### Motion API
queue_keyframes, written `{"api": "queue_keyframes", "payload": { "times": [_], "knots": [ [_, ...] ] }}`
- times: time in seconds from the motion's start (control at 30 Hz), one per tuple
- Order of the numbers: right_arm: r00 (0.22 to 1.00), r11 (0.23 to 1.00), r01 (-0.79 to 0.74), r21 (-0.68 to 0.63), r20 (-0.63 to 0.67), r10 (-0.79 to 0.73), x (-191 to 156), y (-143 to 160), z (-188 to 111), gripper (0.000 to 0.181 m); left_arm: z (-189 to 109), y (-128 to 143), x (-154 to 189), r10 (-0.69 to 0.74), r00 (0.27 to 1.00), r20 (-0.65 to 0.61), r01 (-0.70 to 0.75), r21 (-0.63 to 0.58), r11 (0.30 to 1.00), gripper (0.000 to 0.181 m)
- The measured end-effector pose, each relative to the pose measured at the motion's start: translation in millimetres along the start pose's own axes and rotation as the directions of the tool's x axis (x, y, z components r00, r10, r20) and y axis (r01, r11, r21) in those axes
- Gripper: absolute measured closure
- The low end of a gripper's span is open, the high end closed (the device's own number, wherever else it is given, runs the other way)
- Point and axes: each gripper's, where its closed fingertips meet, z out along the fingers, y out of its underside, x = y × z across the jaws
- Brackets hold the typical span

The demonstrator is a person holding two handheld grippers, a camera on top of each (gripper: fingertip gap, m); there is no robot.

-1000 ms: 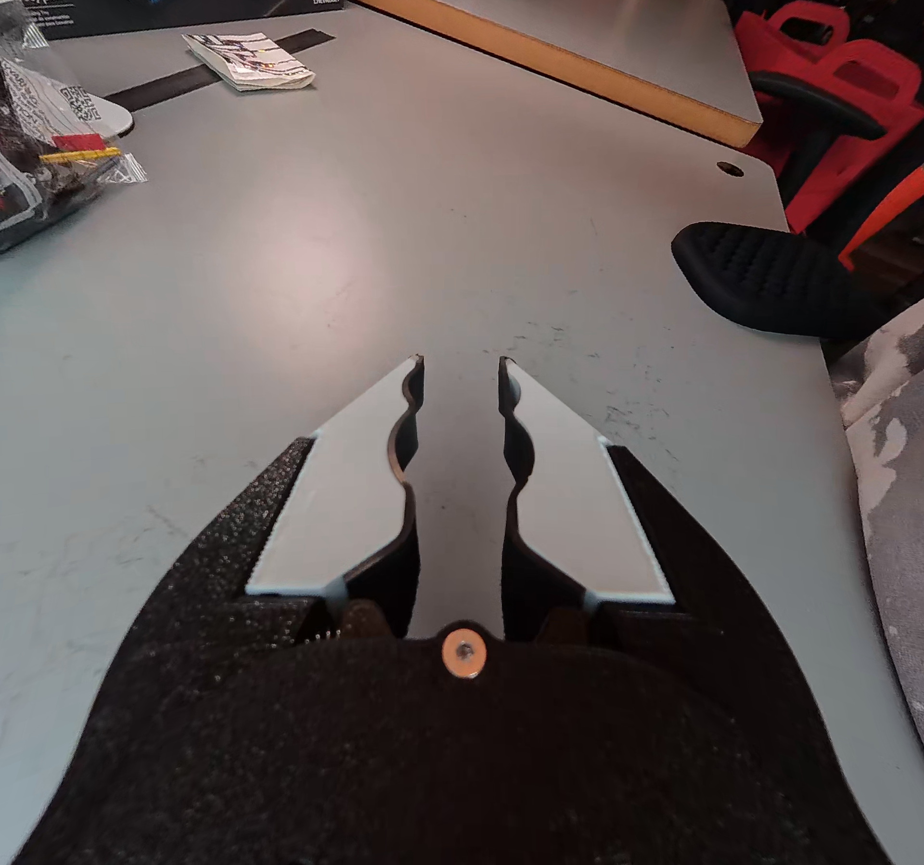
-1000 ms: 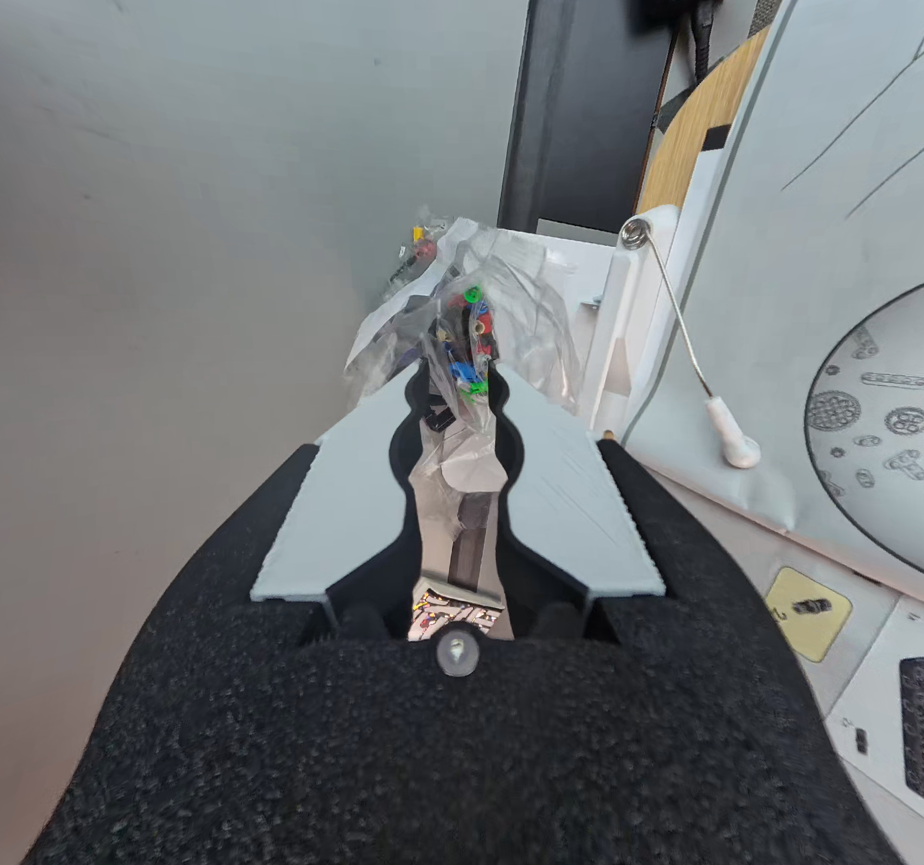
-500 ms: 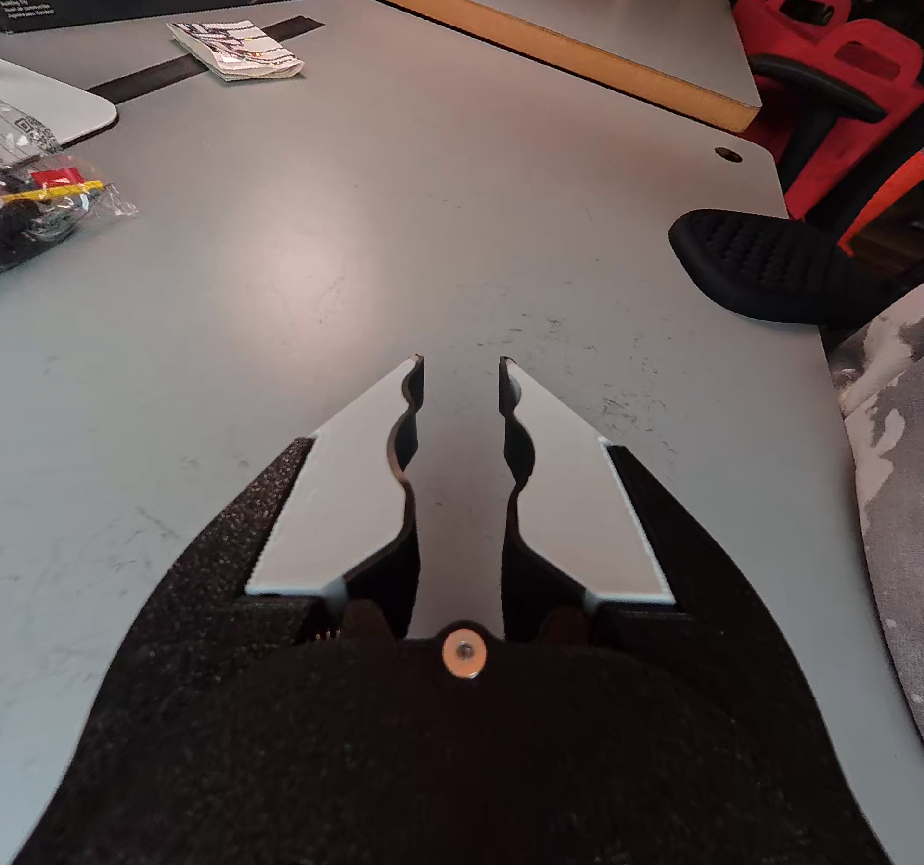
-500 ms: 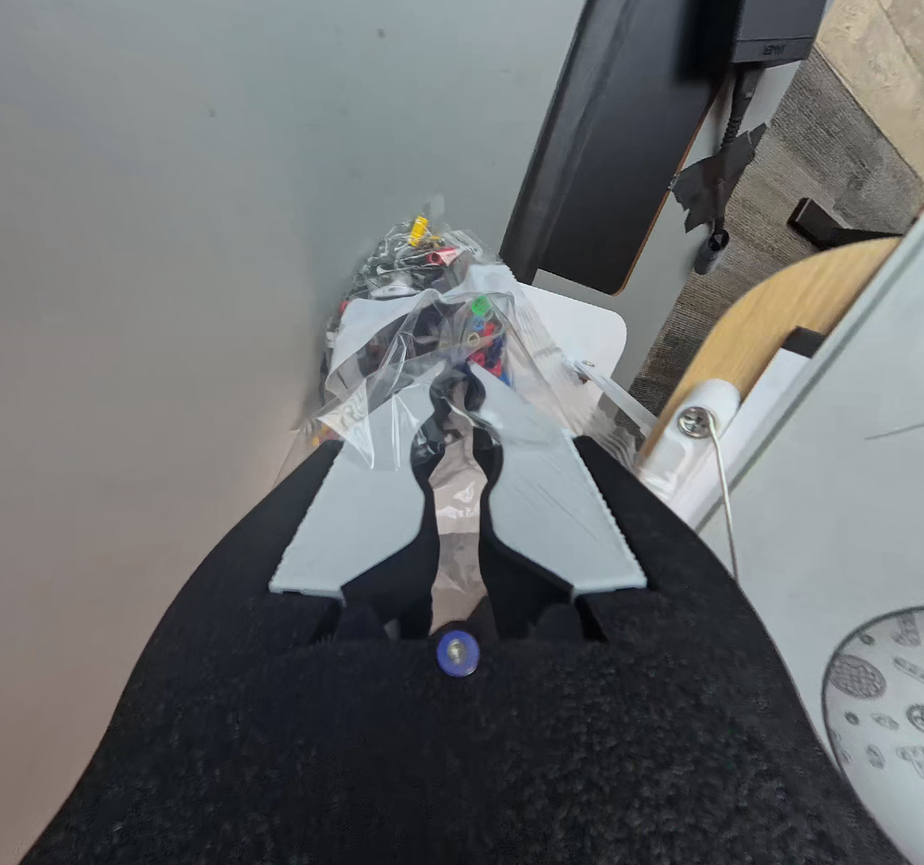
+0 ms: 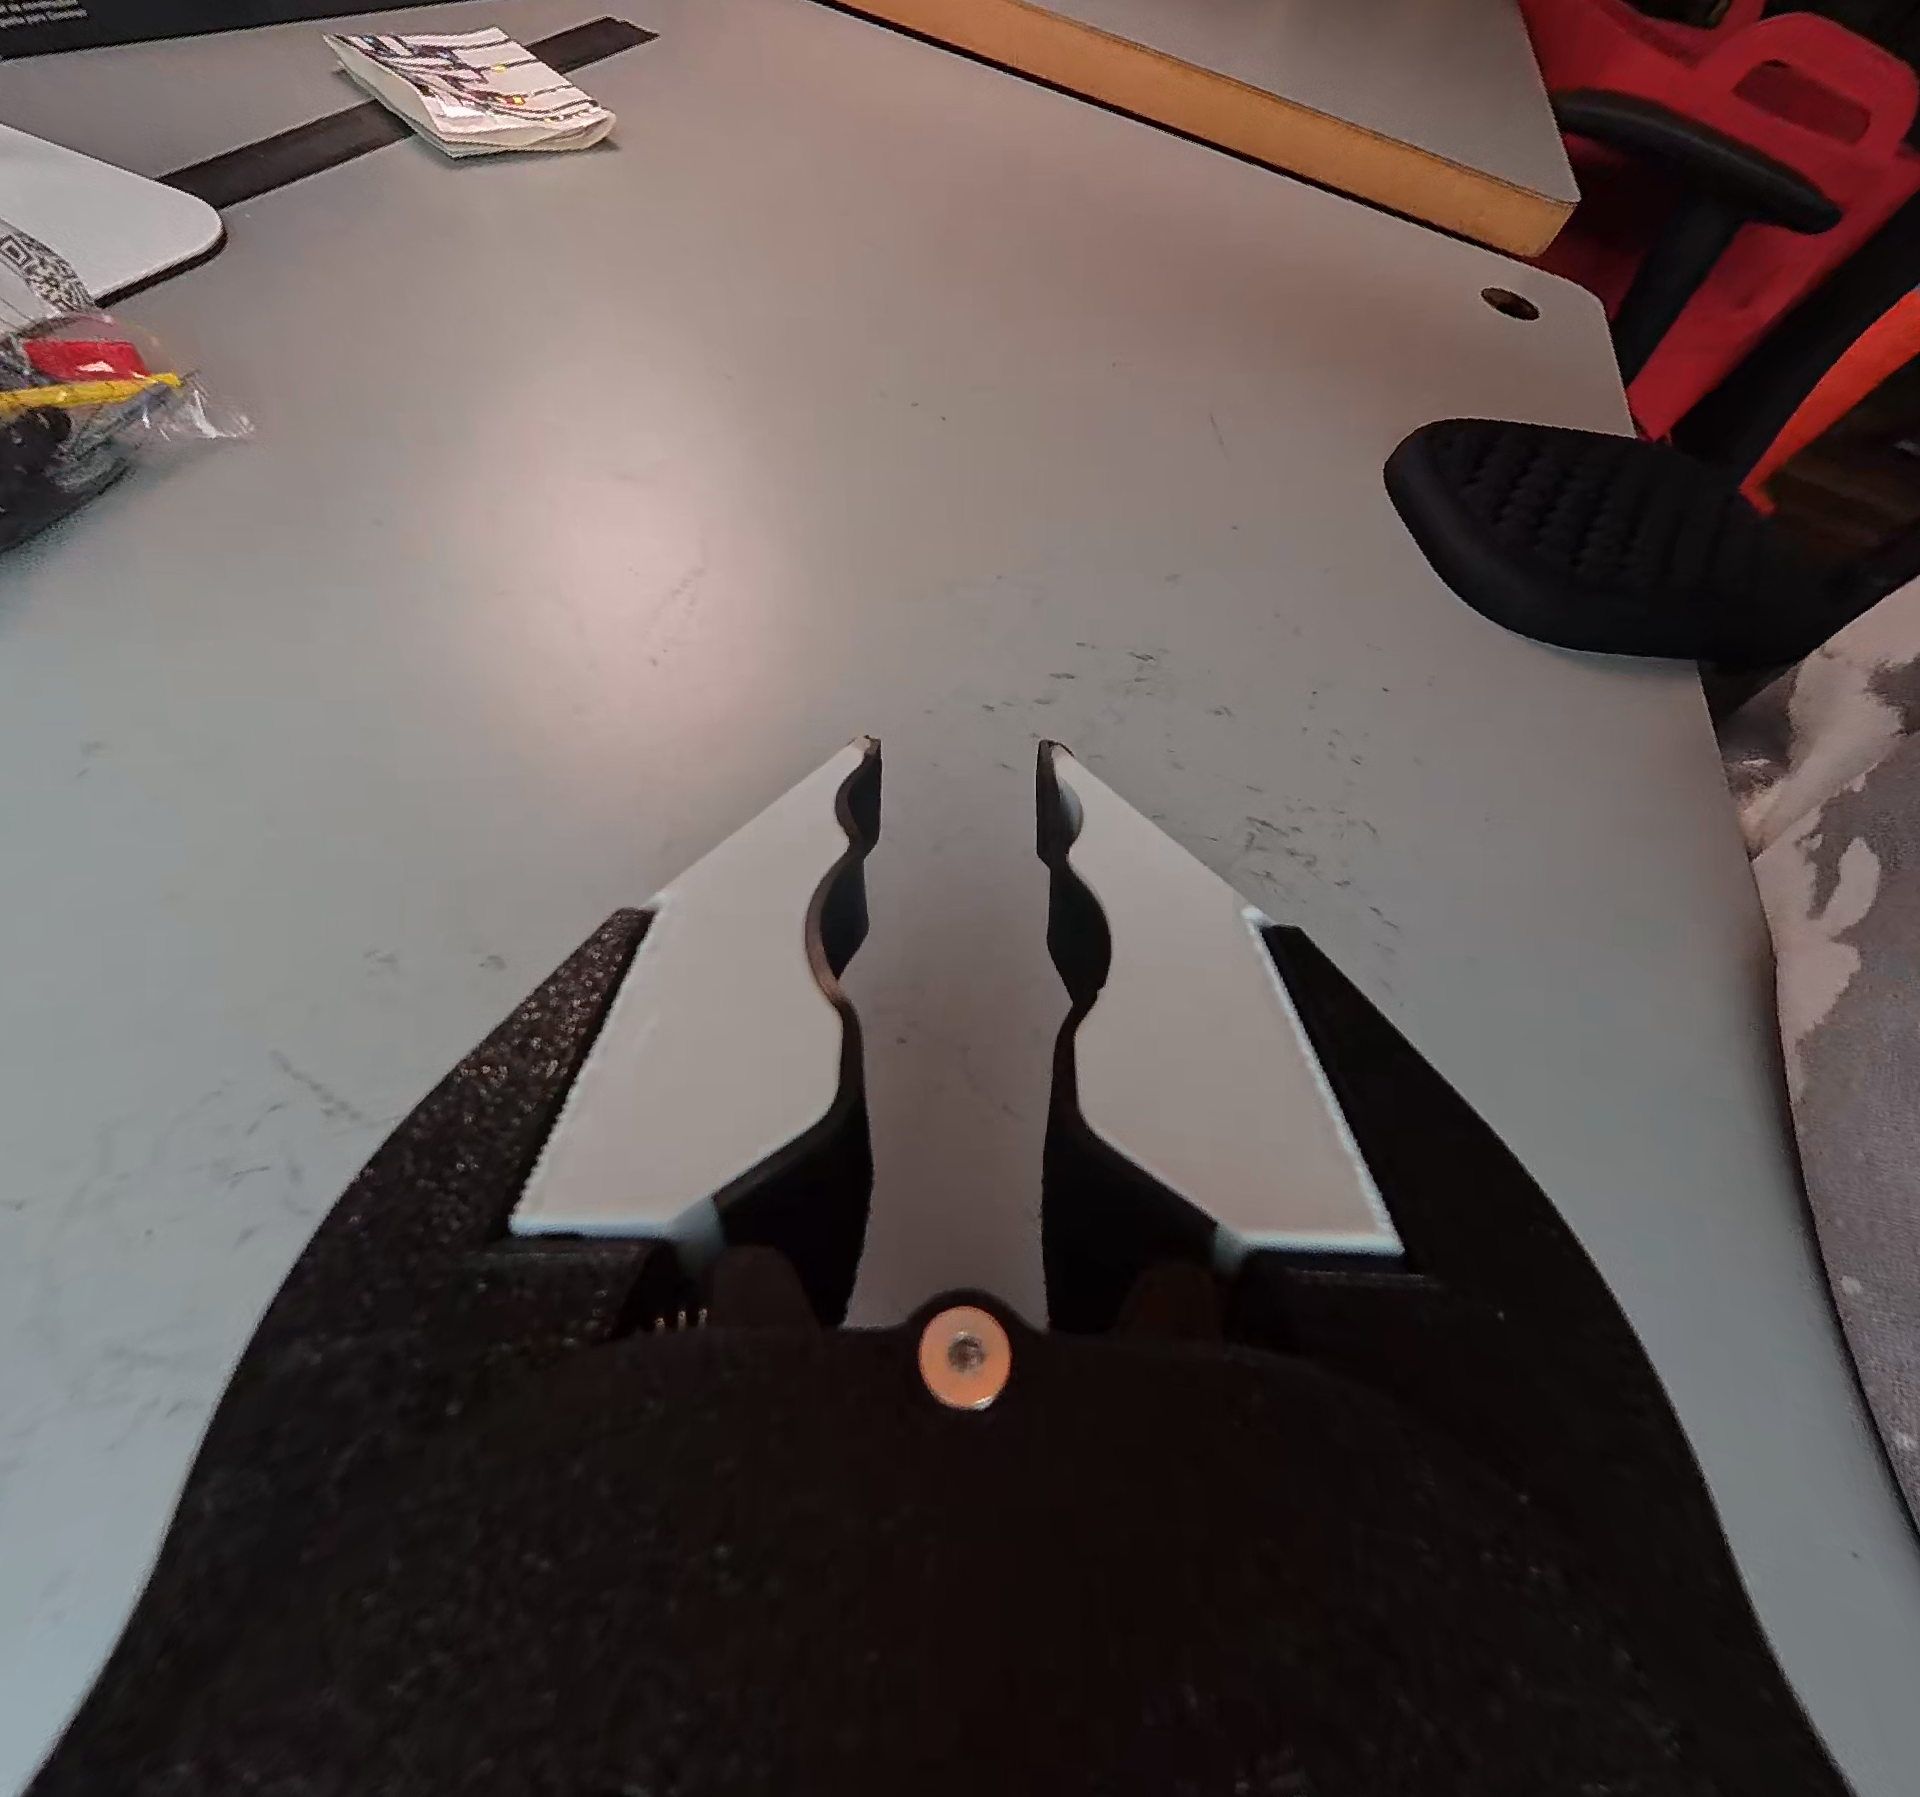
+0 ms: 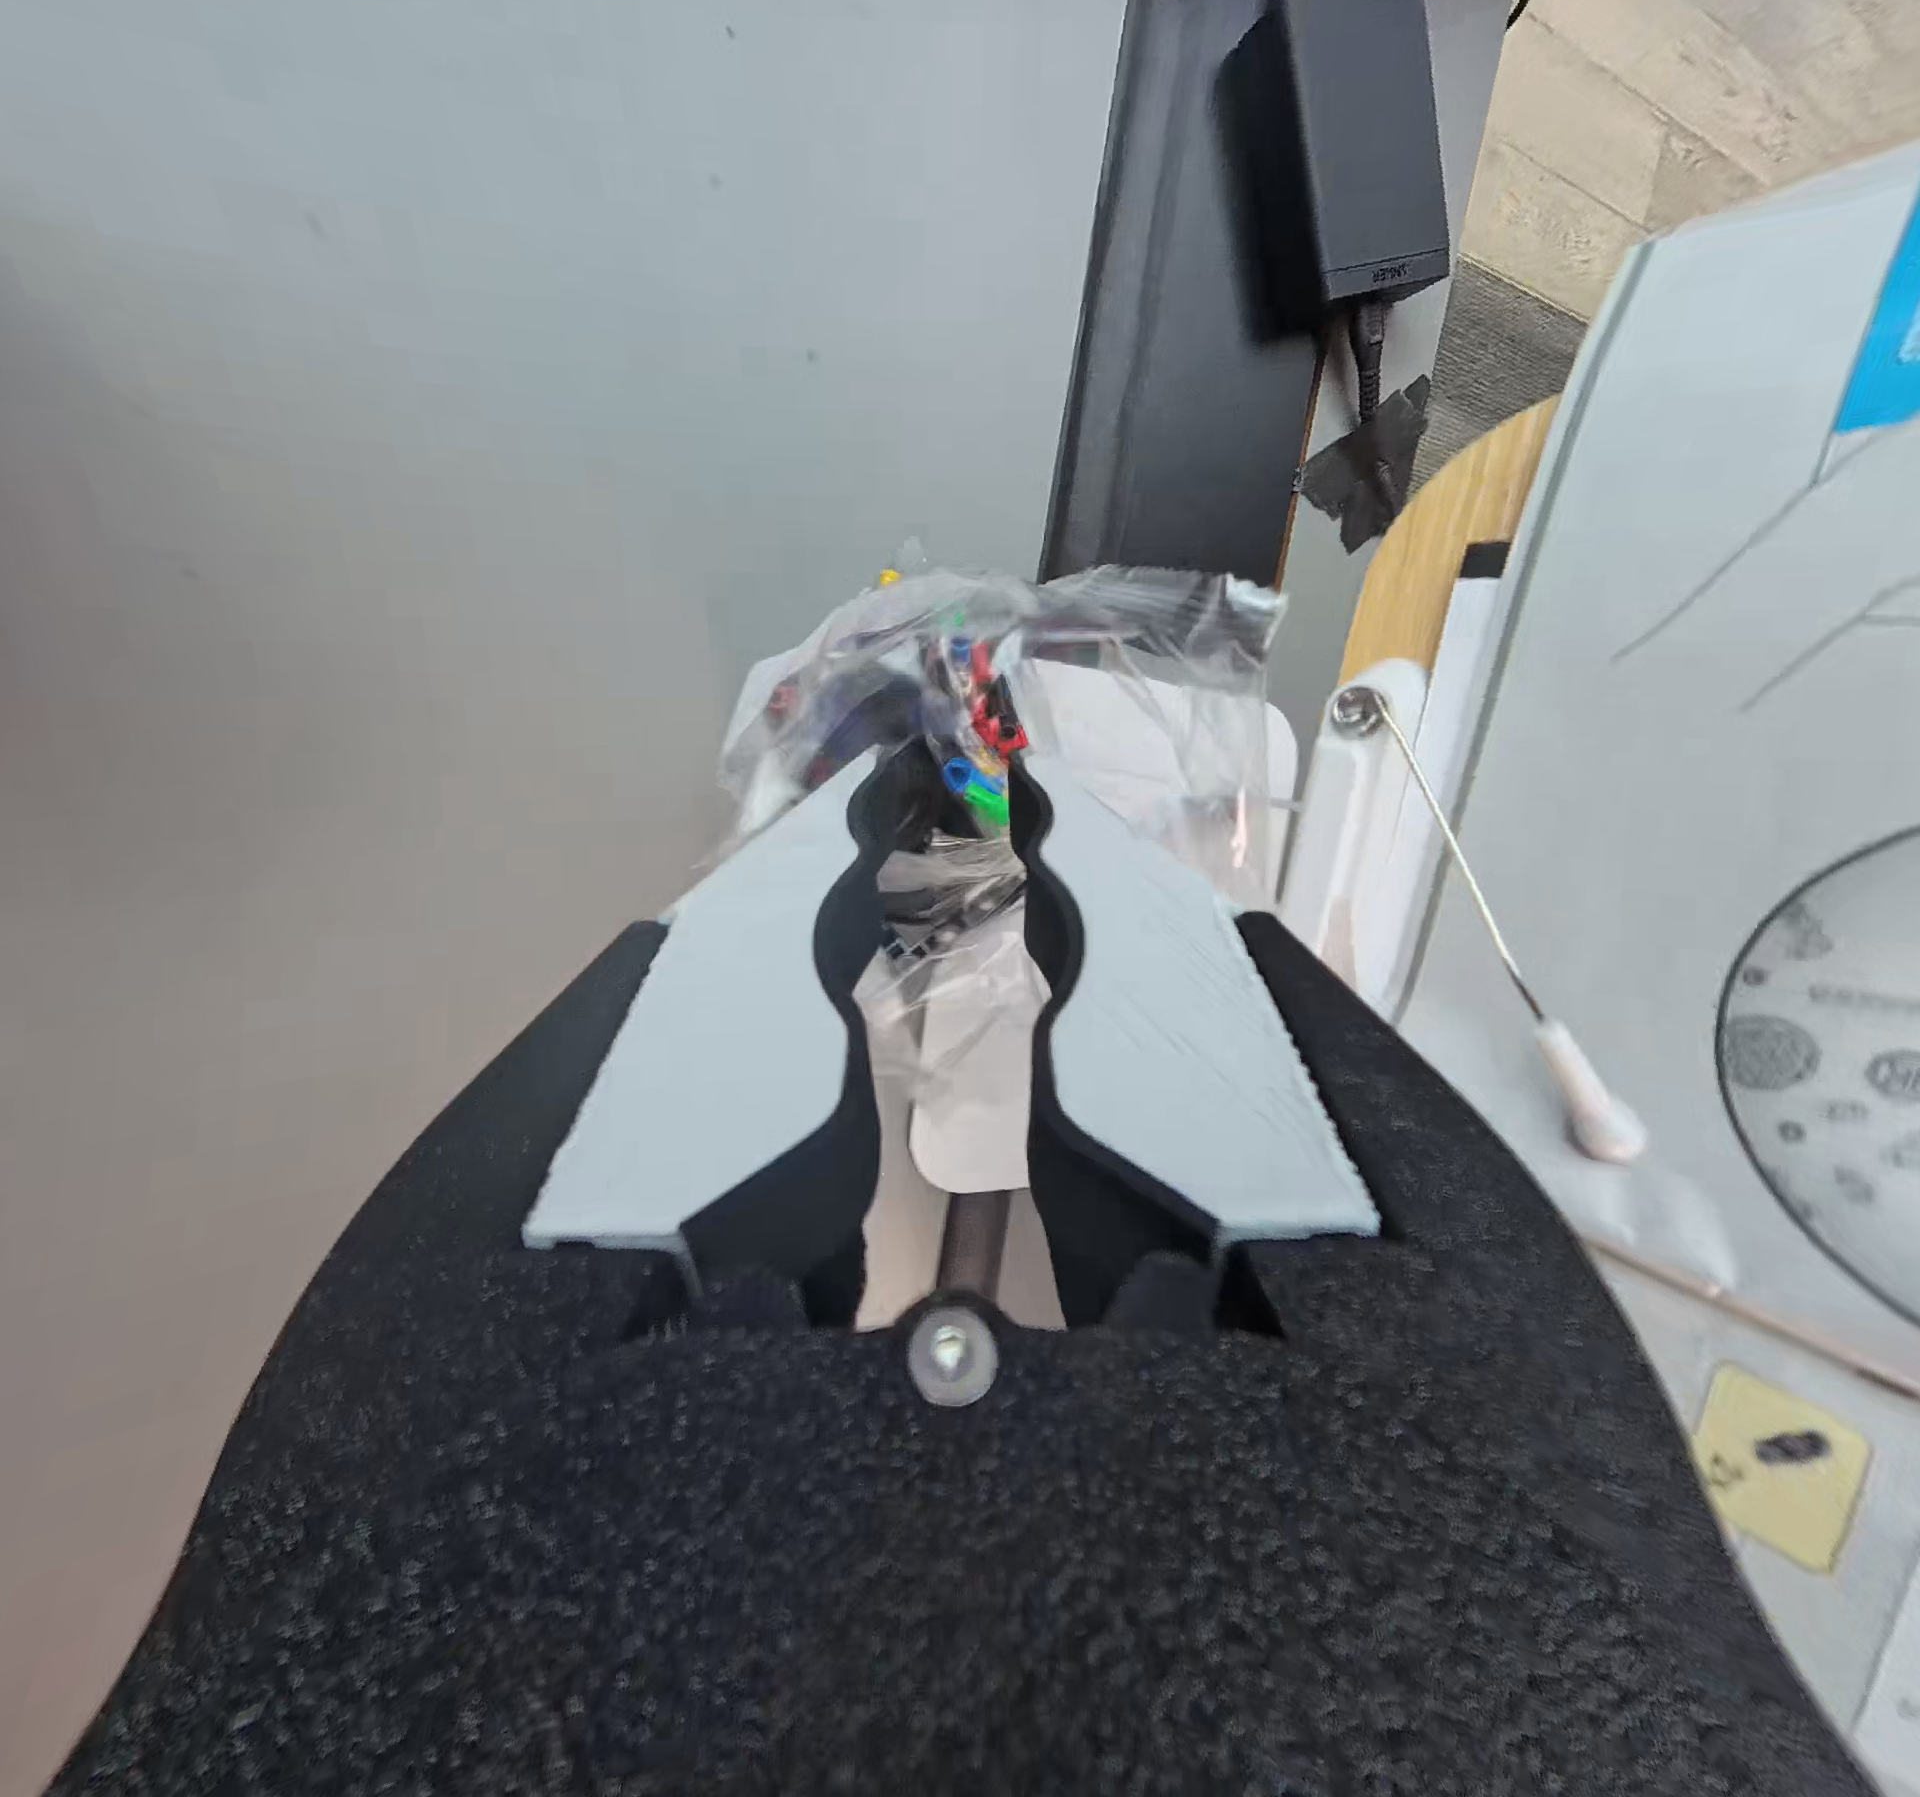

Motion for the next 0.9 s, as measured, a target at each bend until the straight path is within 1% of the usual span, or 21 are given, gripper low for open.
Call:
{"api": "queue_keyframes", "payload": {
  "times": [0.1,0.17,0.2,0.23,0.27,0.3,0.33,0.37,0.4,0.43,0.5,0.53,0.57,0.63,0.7,0.73,0.8,0.9],
  "knots": [
    [0.990,0.985,-0.133,0.109,0.051,0.129,1,1,-28,0.149,-1,-2,-3,-0.017,1.000,0.002,0.017,0.010,1.000,0.152],
    [0.974,0.965,-0.208,0.160,0.121,0.190,-4,1,-40,0.139,-1,-2,-5,-0.030,1.000,0.003,0.030,0.017,0.999,0.152],
    [0.968,0.963,-0.225,0.151,0.149,0.203,-9,3,-39,0.134,-1,-2,-5,-0.037,0.999,0.004,0.037,0.017,0.999,0.152],
    [0.972,0.971,-0.210,0.111,0.127,0.196,-9,10,-33,0.124,0,-2,-6,-0.042,0.999,0.005,0.042,0.015,0.999,0.152],
    [0.984,0.986,-0.160,0.041,0.082,0.157,-9,20,-22,0.118,0,-1,-7,-0.046,0.999,0.008,0.046,0.012,0.999,0.152],
    [0.994,0.995,-0.099,-0.030,0.043,0.100,-8,30,-11,0.121,1,0,-8,-0.047,0.999,0.010,0.047,0.007,0.999,0.152],
    [0.998,0.994,-0.052,-0.092,0.022,0.055,-8,38,-3,0.144,2,0,-8,-0.048,0.999,0.013,0.048,0.003,0.999,0.152],
    [1.000,0.991,-0.007,-0.135,0.023,0.010,-9,42,1,0.175,2,1,-8,-0.047,0.999,0.017,0.047,0.001,0.999,0.152],
    [0.999,0.988,0.045,-0.146,0.023,-0.042,-7,41,-2,0.181,2,1,-8,-0.045,0.999,0.021,0.045,0.002,0.999,0.152],
    [0.997,0.988,0.073,-0.135,0.009,-0.072,-2,34,-10,0.181,1,1,-8,-0.042,0.999,0.024,0.042,0.006,0.999,0.152],
    [0.990,0.984,0.115,-0.135,-0.062,-0.124,16,23,-36,0.181,0,-1,-9,-0.042,0.999,0.031,0.041,0.019,0.999,0.152],
    [0.975,0.973,0.174,-0.153,-0.113,-0.192,22,20,-48,0.181,-1,-2,-10,-0.046,0.998,0.033,0.045,0.026,0.999,0.152],
    [0.956,0.960,0.235,-0.156,-0.142,-0.257,20,14,-57,0.181,-2,-3,-11,-0.052,0.998,0.034,0.051,0.033,0.998,0.152],
    [0.938,0.942,0.309,-0.132,-0.124,-0.325,-5,6,-60,0.181,-5,-7,-15,-0.071,0.997,0.042,0.069,0.056,0.996,0.150],
    [0.899,0.901,0.406,-0.152,-0.112,-0.424,-38,11,-51,0.181,-12,-15,-22,-0.094,0.993,0.067,0.086,0.104,0.991,0.146],
    [0.873,0.876,0.459,-0.146,-0.110,-0.475,-58,13,-46,0.181,-17,-21,-28,-0.107,0.990,0.090,0.095,0.137,0.986,0.141],
    [0.839,0.847,0.518,-0.122,-0.121,-0.530,-95,18,-41,0.181,-32,-32,-46,-0.137,0.980,0.145,0.104,0.210,0.972,0.128],
    [0.808,0.827,0.561,-0.034,-0.196,-0.556,-139,13,-49,0.181,-50,-48,-78,-0.171,0.968,0.184,0.113,0.291,0.950,0.106]
  ]
}}
